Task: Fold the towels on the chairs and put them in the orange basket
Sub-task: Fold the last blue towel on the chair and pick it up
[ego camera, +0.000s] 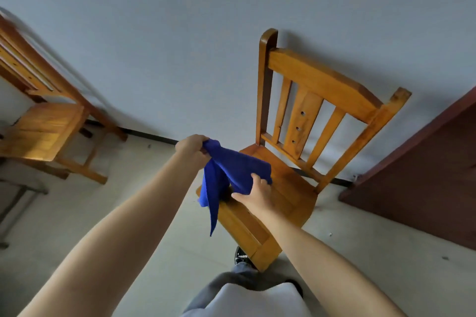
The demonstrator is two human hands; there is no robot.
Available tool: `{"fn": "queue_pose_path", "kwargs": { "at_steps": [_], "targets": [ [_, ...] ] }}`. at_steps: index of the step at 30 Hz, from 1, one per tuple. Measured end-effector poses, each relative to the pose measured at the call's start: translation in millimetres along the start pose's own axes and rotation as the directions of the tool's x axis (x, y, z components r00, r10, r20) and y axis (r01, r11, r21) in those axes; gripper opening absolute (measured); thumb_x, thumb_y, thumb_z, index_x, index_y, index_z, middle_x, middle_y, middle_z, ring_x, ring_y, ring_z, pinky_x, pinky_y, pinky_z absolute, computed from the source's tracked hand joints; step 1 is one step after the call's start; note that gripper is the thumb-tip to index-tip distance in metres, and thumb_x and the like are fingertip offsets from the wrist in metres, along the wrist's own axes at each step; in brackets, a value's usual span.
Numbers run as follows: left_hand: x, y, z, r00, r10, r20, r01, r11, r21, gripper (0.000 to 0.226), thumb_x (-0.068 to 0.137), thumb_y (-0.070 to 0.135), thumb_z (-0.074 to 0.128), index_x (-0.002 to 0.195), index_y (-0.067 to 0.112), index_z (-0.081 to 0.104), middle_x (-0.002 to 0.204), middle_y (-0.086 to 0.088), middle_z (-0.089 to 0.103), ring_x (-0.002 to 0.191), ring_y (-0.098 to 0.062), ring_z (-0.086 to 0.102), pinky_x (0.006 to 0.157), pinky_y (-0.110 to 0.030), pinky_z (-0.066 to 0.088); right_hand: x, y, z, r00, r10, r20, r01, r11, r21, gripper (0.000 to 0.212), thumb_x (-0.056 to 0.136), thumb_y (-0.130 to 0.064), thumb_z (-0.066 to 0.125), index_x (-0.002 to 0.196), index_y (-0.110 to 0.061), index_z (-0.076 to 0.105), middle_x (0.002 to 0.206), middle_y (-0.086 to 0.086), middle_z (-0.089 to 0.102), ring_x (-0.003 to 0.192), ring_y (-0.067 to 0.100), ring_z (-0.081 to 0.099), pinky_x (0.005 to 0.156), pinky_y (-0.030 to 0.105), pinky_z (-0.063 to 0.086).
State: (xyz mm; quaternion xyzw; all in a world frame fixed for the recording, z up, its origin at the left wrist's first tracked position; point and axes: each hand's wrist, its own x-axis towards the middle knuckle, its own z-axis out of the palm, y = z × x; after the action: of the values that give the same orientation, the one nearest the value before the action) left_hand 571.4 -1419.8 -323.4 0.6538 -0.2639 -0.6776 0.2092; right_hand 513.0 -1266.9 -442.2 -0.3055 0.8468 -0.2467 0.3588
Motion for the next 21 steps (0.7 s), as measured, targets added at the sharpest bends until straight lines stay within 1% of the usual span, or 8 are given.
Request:
{"fn": "queue_pose_path", "kwargs": {
  "at_steps": [2, 4, 7, 9, 12, 15, 18, 21],
  "targets": [
    [-1.1, 5.9, -3.2, 0.999, -0.043, 0.005, 0.043, 0.996, -0.077, 0.011, 0.085, -0.003, 0.056, 0.093, 0.005, 0.055, 0.073, -0.010, 0.055, 0.060, -0.018, 0.054, 0.028, -0.023, 0.044, 8.9, -8.0, 2.1, 0.984, -0.028, -0.176, 0.026, 1.000, -0.011, 0.081, 0.079, -0.051, 0.064, 0.142, -0.013, 0.029, 0.139, 0.011, 0.042, 0.124, 0.026, 0.044, 0.097, 0.036, 0.047],
    [-0.6, 13.3, -5.3, 0.998, -0.069, 0.006, 0.069, 0.988, -0.139, 0.011, 0.085, 0.000, 0.058, 0.094, 0.007, 0.057, 0.075, -0.009, 0.057, 0.063, -0.018, 0.054, 0.033, -0.022, 0.047, 19.6, -22.1, 0.2, 0.951, -0.084, -0.298, 0.086, 0.996, -0.005, 0.078, 0.079, -0.053, 0.062, 0.139, -0.012, 0.035, 0.136, 0.009, 0.047, 0.122, 0.023, 0.047, 0.095, 0.033, 0.049],
    [1.4, 21.4, -6.9, 0.994, -0.109, 0.003, 0.107, 0.974, -0.198, 0.008, 0.086, 0.003, 0.058, 0.093, 0.006, 0.058, 0.083, -0.007, 0.057, 0.068, -0.016, 0.054, 0.053, -0.023, 0.049, 31.2, -49.4, -1.9, 0.915, -0.178, -0.362, 0.173, 0.984, -0.049, 0.070, 0.078, -0.058, 0.059, 0.131, -0.013, 0.046, 0.128, 0.008, 0.055, 0.115, 0.022, 0.053, 0.090, 0.031, 0.048],
    [6.0, 25.9, -7.3, 0.994, -0.108, -0.001, 0.105, 0.971, -0.213, 0.005, 0.088, 0.004, 0.055, 0.093, 0.004, 0.057, 0.082, -0.006, 0.053, 0.067, -0.014, 0.050, 0.052, -0.020, 0.047, 31.8, -68.4, 0.1, 0.872, -0.240, -0.426, 0.253, 0.967, -0.027, 0.068, 0.076, -0.056, 0.063, 0.124, -0.008, 0.053, 0.120, 0.010, 0.059, 0.108, 0.025, 0.056, 0.086, 0.032, 0.047],
    [8.5, 29.0, -9.0, 0.995, -0.096, 0.000, 0.095, 0.980, -0.175, 0.017, 0.091, 0.006, 0.048, 0.074, 0.005, 0.047, 0.071, -0.003, 0.042, 0.060, -0.011, 0.041, 0.046, -0.014, 0.041, 22.4, -94.2, -0.8, 0.851, -0.278, -0.447, 0.338, 0.939, 0.060, 0.057, 0.077, -0.045, 0.070, 0.118, -0.008, 0.056, 0.115, 0.008, 0.061, 0.101, 0.020, 0.054, 0.083, 0.027, 0.042],
    [16.8, 28.6, -9.7, 0.999, -0.043, -0.022, 0.038, 0.982, -0.183, 0.025, 0.092, 0.004, 0.045, 0.067, 0.008, 0.041, 0.067, -0.002, 0.037, 0.055, -0.010, 0.038, 0.038, -0.012, 0.038, 28.2, -106.0, 4.2, 0.821, -0.329, -0.467, 0.396, 0.917, 0.051, 0.038, 0.077, -0.041, 0.070, 0.101, -0.012, 0.062, 0.096, 0.005, 0.066, 0.083, 0.013, 0.052, 0.077, 0.027, 0.045],
    [23.6, 25.2, -12.1, 0.993, -0.116, -0.028, 0.100, 0.935, -0.342, 0.025, 0.089, 0.000, 0.050, 0.066, 0.007, 0.042, 0.049, -0.004, 0.043, 0.036, -0.009, 0.037, 0.029, -0.009, 0.031, 45.2, -105.6, 12.5, 0.883, -0.226, -0.412, 0.261, 0.965, 0.030, 0.035, 0.086, -0.045, 0.057, 0.101, -0.014, 0.061, 0.104, 0.004, 0.064, 0.097, 0.017, 0.055, 0.089, 0.036, 0.047],
    [22.1, 22.0, -8.8, 0.997, -0.072, 0.038, 0.081, 0.924, -0.373, 0.029, 0.092, 0.001, 0.043, 0.065, 0.008, 0.038, 0.025, 0.002, 0.042, 0.050, -0.010, 0.040, 0.033, -0.012, 0.038, 58.5, -104.0, 16.6, 0.909, -0.161, -0.385, 0.193, 0.980, 0.045, 0.022, 0.090, -0.032, 0.054, 0.099, -0.013, 0.061, 0.105, 0.004, 0.064, 0.100, 0.017, 0.054, 0.093, 0.034, 0.044]
  ]
}}
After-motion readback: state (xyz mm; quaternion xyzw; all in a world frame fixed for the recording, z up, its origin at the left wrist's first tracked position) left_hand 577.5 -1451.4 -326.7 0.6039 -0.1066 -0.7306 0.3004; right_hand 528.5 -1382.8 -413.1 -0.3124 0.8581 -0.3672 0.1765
